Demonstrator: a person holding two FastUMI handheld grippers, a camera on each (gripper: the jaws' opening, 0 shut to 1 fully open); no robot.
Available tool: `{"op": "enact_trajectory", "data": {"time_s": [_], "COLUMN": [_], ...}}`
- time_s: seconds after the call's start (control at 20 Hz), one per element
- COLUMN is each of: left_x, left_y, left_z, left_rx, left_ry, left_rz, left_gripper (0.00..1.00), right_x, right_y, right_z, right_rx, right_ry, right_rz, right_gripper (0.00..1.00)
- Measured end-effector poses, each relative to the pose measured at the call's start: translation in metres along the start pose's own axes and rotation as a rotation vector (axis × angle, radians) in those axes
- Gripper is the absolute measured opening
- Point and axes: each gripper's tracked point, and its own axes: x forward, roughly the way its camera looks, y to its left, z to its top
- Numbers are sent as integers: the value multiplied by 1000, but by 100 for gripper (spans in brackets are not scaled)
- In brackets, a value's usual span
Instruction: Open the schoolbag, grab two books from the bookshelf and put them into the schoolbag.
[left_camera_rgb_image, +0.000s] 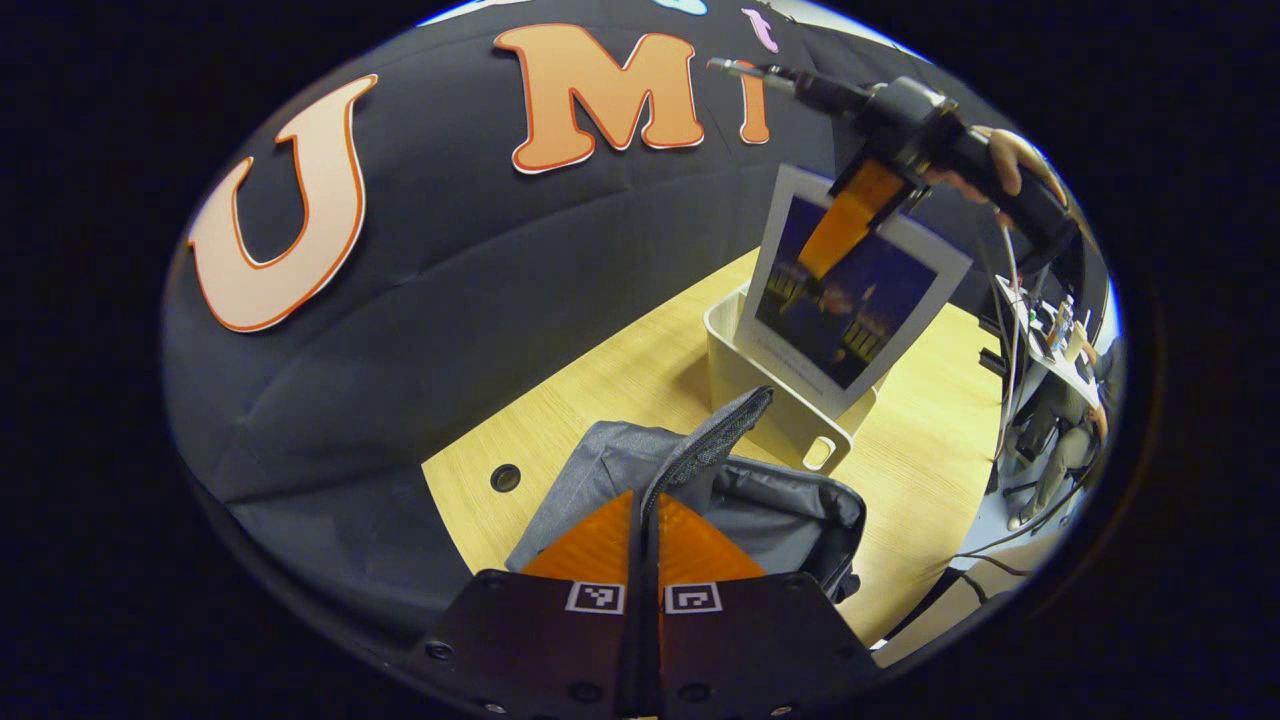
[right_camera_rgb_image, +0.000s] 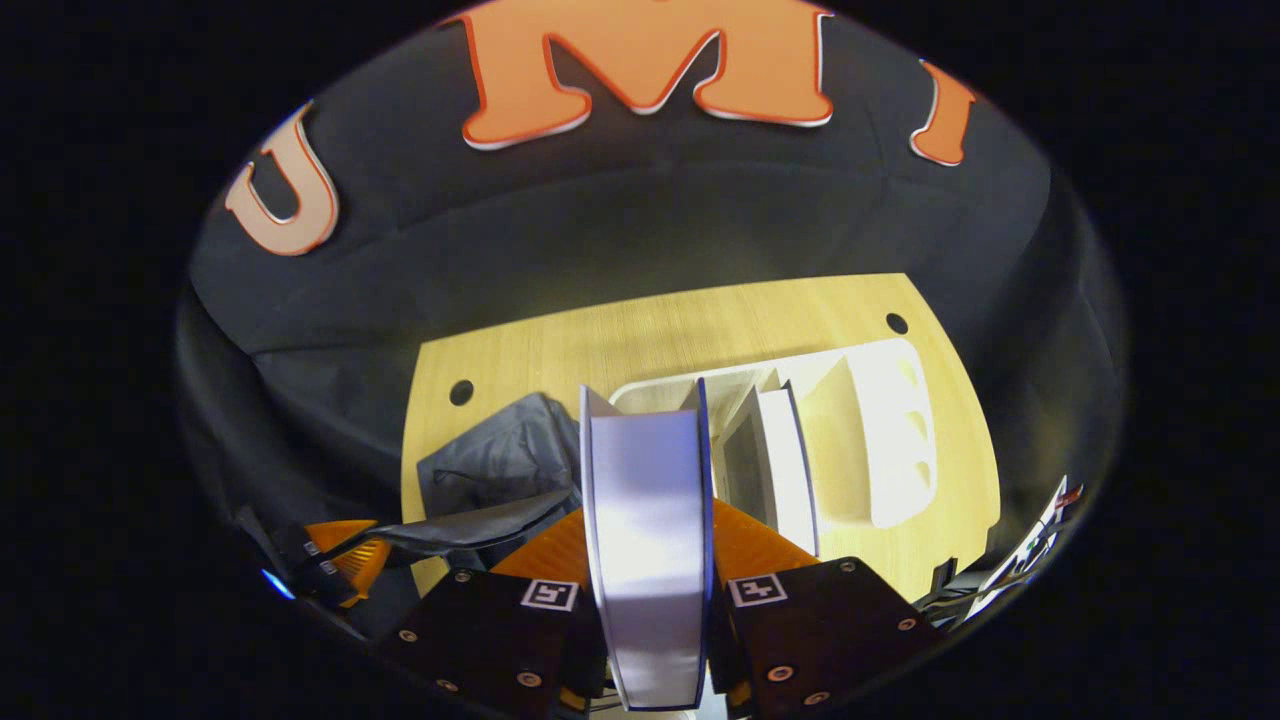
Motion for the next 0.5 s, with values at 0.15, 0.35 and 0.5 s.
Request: {"op": "enact_trajectory", "data": {"time_s": [0.15, 0.35, 0.5], "left_x": [2, 2, 0], "left_y": [-2, -10, -18], "left_z": [-1, 0, -2], "left_rx": [1, 53, 87], "left_ry": [10, 16, 21], "left_rz": [-7, -9, -3], "left_gripper": [1, 1, 1], "right_x": [-51, -83, -70], "right_y": [6, 3, 2], "right_z": [-17, -67, -113], "right_rx": [70, 225, 368], "right_ry": [-45, -72, -49], "right_rz": [86, 191, 276], "right_gripper": [40, 40, 40]}}
